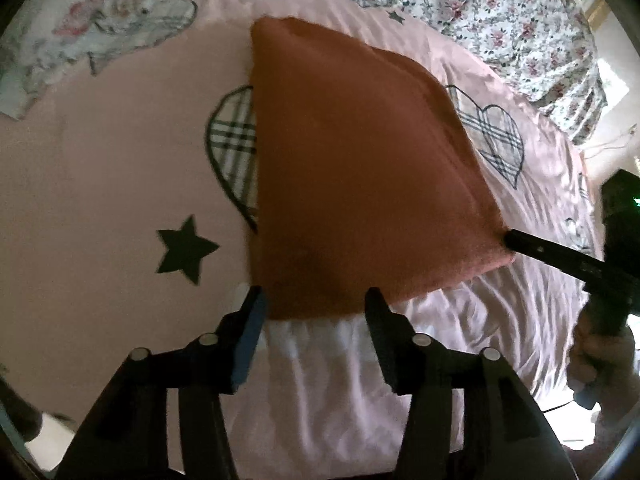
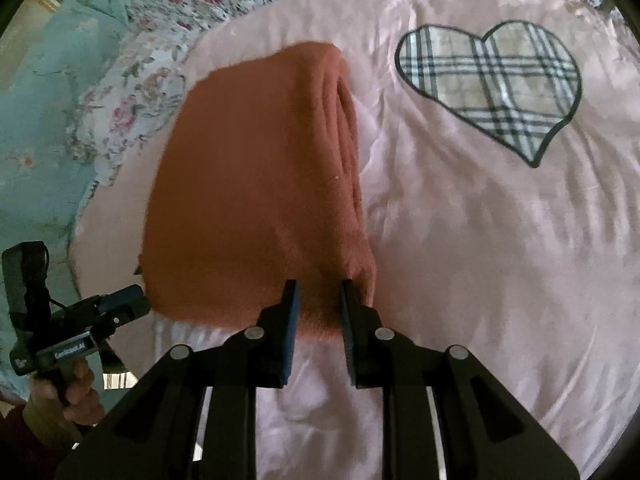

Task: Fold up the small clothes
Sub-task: 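Open both grippers and pull back from the folded sweater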

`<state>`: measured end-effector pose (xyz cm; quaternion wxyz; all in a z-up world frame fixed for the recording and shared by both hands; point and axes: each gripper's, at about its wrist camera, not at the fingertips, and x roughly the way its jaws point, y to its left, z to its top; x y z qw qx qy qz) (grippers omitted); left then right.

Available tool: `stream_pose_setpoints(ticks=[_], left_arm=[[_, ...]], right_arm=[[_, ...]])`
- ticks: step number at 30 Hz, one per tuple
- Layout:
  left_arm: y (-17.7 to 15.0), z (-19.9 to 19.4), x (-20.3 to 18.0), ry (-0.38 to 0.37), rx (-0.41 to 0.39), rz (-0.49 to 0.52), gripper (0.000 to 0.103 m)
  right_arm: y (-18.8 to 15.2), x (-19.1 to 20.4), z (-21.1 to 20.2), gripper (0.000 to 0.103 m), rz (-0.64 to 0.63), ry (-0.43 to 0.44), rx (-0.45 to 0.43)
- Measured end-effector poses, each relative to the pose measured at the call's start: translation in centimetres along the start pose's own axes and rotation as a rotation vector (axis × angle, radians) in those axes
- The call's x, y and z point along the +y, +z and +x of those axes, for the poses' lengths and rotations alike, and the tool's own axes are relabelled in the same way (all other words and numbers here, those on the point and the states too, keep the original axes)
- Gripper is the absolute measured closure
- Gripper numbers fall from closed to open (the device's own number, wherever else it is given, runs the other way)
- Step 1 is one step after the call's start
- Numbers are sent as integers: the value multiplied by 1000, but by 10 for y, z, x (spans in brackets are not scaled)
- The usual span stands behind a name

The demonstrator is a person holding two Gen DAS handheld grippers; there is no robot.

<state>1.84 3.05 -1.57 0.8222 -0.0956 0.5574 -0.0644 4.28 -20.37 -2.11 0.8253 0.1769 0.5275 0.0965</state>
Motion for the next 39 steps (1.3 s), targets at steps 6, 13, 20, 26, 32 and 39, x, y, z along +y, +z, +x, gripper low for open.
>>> stream_pose_setpoints(ticks=[6,13,20,26,32,39], left_arm=[[-8,-23,-6,35,-34,-44,46],[-14,-38,-24,75,-71,-21,40],[-26,-54,-29,152,-97,-11,28],[-30,-52,-20,186,-109,-14,23],[-22,-50,-11,191,-129,-27,22],[-19,-59,-3,230,-154,-32,22]], right_arm=[[-9,7,-19,81,-35,36,-19],[-13,11,-35,71,-67,53,-40],[-25,13,-35,67,-62,71,-12],[-31,20,-27,59,-88,51,22],[-22,27,-34,37,-118,10,-4],[-16,42,-31,25,-162,-11,-19]])
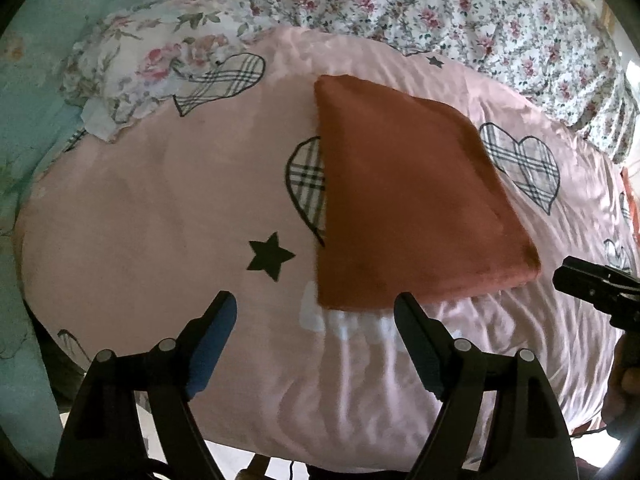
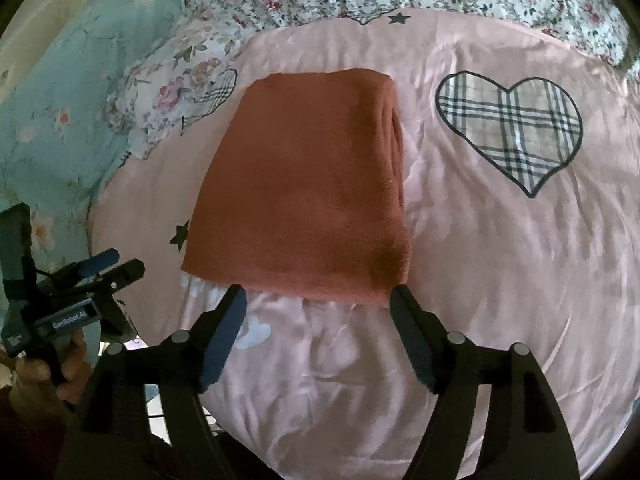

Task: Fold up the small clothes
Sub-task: 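Open both grippers and pull back from the folded sweater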

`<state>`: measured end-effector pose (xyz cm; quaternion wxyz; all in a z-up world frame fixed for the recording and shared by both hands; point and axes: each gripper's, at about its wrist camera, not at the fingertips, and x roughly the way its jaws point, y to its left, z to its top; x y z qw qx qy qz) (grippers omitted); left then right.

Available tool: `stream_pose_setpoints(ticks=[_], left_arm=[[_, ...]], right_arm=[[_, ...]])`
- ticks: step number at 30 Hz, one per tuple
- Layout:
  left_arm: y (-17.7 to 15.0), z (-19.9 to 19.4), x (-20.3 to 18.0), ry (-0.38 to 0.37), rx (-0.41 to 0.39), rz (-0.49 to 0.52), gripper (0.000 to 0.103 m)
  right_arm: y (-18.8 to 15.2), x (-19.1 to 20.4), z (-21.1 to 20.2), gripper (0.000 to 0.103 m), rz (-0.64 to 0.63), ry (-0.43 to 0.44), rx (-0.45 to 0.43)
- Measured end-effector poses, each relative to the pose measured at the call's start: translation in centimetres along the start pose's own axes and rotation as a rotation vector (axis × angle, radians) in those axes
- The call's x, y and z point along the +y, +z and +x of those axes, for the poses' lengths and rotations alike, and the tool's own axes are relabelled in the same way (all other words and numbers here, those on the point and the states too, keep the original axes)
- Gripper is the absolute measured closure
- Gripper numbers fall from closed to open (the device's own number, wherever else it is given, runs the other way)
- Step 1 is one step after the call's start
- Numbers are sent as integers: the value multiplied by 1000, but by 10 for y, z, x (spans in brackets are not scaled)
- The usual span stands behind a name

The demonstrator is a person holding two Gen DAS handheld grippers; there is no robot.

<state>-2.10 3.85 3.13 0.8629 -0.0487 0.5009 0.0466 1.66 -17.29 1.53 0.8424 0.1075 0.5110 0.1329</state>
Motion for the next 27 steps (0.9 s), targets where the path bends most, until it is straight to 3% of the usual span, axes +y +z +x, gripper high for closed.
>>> stream_pose_setpoints(ticks=[13,27], left_arm=[[-7,3,7,21,24,-7,20],[0,-15,-6,35,-58,34,15]], right_arm=[[-3,19,1,17,-51,-21,-11],[6,21,-9,16,-87,-35,-45]])
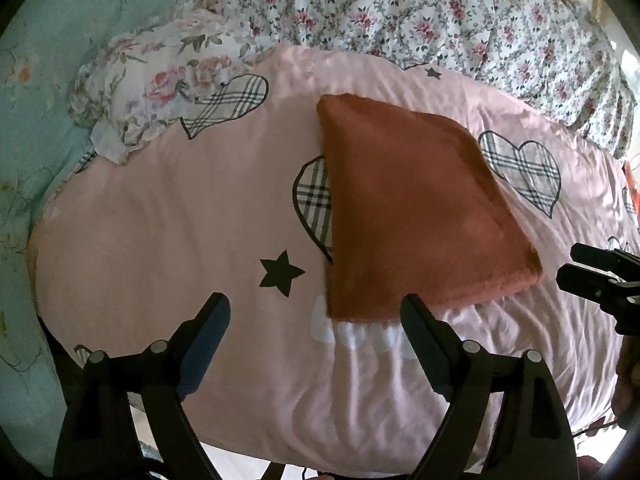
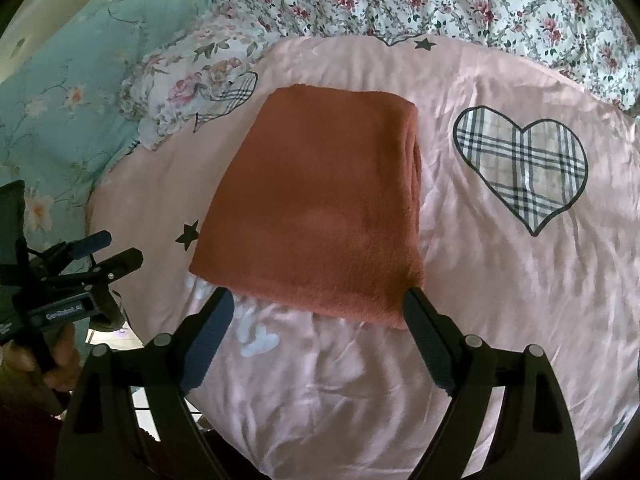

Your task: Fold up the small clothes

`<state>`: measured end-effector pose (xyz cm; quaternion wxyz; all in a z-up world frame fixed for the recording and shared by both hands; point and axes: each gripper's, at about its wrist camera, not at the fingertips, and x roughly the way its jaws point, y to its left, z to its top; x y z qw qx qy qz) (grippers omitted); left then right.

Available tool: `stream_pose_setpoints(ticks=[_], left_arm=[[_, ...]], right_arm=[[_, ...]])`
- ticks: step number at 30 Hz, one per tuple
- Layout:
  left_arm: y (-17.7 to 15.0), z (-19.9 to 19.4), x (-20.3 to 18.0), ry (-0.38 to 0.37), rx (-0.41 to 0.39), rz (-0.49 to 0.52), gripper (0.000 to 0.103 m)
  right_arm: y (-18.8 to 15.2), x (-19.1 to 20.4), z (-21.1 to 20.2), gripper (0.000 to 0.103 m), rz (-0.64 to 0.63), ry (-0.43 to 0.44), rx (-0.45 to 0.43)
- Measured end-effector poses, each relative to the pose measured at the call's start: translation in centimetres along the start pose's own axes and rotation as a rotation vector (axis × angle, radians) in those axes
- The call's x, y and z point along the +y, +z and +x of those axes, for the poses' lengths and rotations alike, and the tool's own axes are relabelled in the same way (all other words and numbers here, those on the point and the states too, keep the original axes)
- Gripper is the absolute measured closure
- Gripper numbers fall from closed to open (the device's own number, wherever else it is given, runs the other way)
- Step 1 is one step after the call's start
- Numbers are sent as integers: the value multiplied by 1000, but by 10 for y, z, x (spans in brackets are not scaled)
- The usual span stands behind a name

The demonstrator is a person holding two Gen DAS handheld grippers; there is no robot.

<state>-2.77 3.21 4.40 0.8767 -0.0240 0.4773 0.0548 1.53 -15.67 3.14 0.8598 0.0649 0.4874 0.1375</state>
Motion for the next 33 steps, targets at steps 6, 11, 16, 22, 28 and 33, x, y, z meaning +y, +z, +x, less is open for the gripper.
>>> stream_pose_setpoints(ticks=[6,11,16,22,28,33], left_arm=[[-4,8,-2,-6,29,3,15],[-2,17,-8,5,49,32,15],[4,29,-17,44,77,82,15],[13,41,-21,51,90,97,15],[29,48,-26,54,80,104,15],[40,53,-29,55,81,99,14]], right_arm=[[-1,-3,2,16,12,-4,10],[-1,-3,7,16,13,-10,20],[4,-5,17,15,10,-12,44],[14,-7,30,15,2,-27,68],[28,-10,36,14,-2,-33,68],[37,-13,42,13,13,-32,63]])
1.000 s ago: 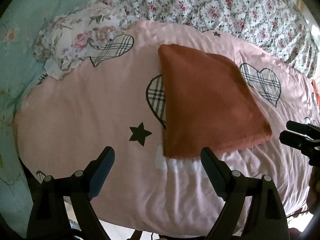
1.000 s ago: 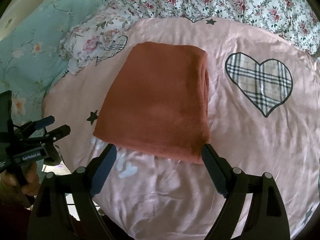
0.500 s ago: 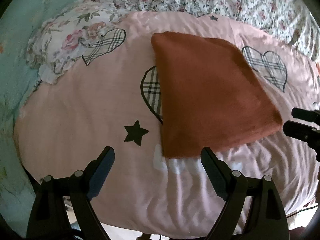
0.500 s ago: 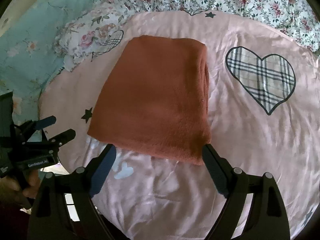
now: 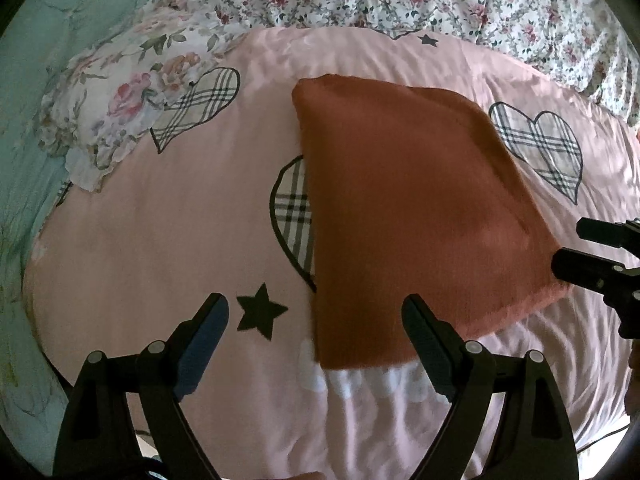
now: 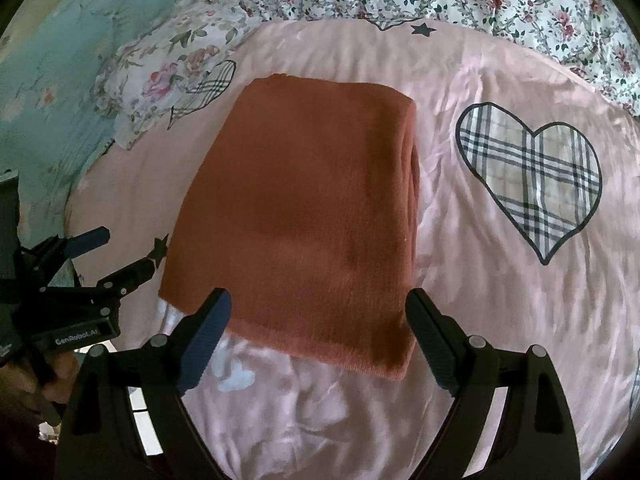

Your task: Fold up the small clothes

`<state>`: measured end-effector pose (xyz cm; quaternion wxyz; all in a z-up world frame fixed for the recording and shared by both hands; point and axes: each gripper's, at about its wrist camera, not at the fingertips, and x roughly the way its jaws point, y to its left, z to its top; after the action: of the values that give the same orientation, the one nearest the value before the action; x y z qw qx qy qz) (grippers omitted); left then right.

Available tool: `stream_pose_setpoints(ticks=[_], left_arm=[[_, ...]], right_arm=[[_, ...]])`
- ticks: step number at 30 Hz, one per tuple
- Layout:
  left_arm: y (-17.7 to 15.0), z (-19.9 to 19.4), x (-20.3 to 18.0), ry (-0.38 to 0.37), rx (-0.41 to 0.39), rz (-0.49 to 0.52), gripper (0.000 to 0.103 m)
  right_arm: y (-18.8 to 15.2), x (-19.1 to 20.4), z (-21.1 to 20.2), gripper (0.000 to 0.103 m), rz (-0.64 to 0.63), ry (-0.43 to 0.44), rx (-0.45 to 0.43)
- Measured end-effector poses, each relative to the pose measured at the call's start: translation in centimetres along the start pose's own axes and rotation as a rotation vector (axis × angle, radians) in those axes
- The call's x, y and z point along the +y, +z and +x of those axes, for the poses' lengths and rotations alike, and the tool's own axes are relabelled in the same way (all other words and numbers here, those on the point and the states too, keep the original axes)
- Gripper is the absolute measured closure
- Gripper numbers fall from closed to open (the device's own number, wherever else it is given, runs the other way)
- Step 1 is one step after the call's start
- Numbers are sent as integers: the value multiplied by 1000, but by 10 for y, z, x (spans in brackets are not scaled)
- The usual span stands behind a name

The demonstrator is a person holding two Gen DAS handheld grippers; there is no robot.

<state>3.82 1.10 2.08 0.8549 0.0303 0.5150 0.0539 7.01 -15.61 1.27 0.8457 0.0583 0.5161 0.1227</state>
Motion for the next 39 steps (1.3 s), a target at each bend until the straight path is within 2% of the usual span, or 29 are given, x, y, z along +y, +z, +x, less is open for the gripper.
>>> stream_pose_setpoints(ticks=[16,39], left_arm=[[23,20,-3,20,21,4,13],[35,30,-2,18,28,-12,12]], right_arm=[[19,-10,14,11,25,18,3],[36,-6,29,10,14,26,6]])
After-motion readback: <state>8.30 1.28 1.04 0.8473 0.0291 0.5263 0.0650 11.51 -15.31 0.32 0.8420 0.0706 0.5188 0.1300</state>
